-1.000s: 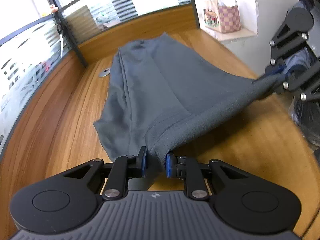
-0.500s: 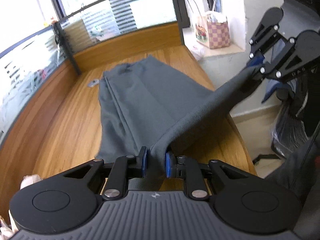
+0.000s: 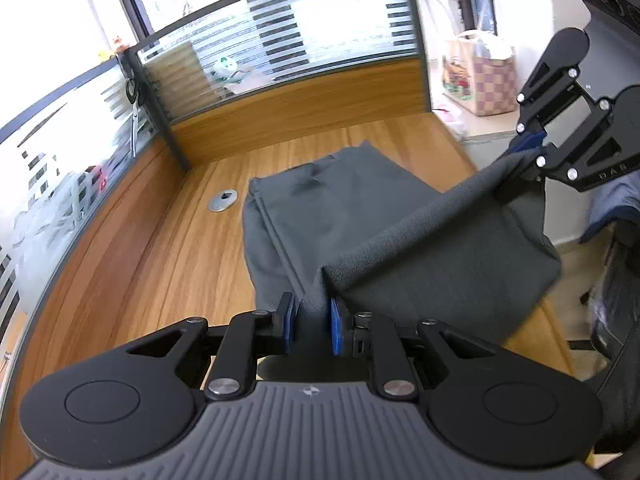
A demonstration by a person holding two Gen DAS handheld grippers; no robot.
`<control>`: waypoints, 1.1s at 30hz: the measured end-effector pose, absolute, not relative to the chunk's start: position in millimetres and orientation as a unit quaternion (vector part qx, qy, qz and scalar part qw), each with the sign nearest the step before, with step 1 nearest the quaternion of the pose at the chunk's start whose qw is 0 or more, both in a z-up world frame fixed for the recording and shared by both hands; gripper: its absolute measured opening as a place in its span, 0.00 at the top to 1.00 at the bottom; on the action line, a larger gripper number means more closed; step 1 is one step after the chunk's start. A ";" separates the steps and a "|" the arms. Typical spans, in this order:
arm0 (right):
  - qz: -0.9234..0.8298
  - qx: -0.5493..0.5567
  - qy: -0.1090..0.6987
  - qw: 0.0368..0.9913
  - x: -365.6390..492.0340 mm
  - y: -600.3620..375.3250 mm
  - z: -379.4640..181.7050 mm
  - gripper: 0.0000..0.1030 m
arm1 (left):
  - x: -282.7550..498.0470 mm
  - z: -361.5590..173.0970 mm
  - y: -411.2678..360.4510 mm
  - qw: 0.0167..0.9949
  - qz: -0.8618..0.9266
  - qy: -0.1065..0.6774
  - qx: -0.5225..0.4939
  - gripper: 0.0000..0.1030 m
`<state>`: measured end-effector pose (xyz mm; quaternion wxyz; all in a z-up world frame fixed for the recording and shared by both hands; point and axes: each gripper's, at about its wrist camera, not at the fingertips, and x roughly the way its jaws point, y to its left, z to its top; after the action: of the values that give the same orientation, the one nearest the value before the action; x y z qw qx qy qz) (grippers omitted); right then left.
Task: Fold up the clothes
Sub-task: 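Lift the hem with both grippers and fold it over onto the trousers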
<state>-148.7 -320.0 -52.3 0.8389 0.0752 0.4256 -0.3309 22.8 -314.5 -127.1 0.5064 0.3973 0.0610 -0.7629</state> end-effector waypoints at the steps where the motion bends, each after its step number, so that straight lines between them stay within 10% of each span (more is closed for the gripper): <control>1: -0.331 0.080 0.426 0.838 -149.9 -329.4 -55.5 0.87 | 21.0 -129.8 -325.6 0.506 -0.761 0.062 0.400 0.81; 17: -0.317 0.167 0.463 0.811 -158.0 -441.4 -147.0 0.69 | 46.6 -212.6 -441.3 0.535 -0.721 0.158 0.410 0.80; 29: -0.354 0.186 0.441 0.804 -167.8 -444.6 -135.6 0.69 | 80.0 -170.2 -381.4 0.552 -0.720 0.200 0.371 0.59; 33: -0.346 0.216 0.444 0.797 -173.4 -445.1 -145.2 0.86 | 89.0 -165.0 -353.0 0.556 -0.713 0.215 0.369 0.59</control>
<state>-173.4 -445.1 -145.2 0.7975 0.2163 0.4443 -0.3462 89.0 -353.0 -165.0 0.5558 0.3690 0.2150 -0.7132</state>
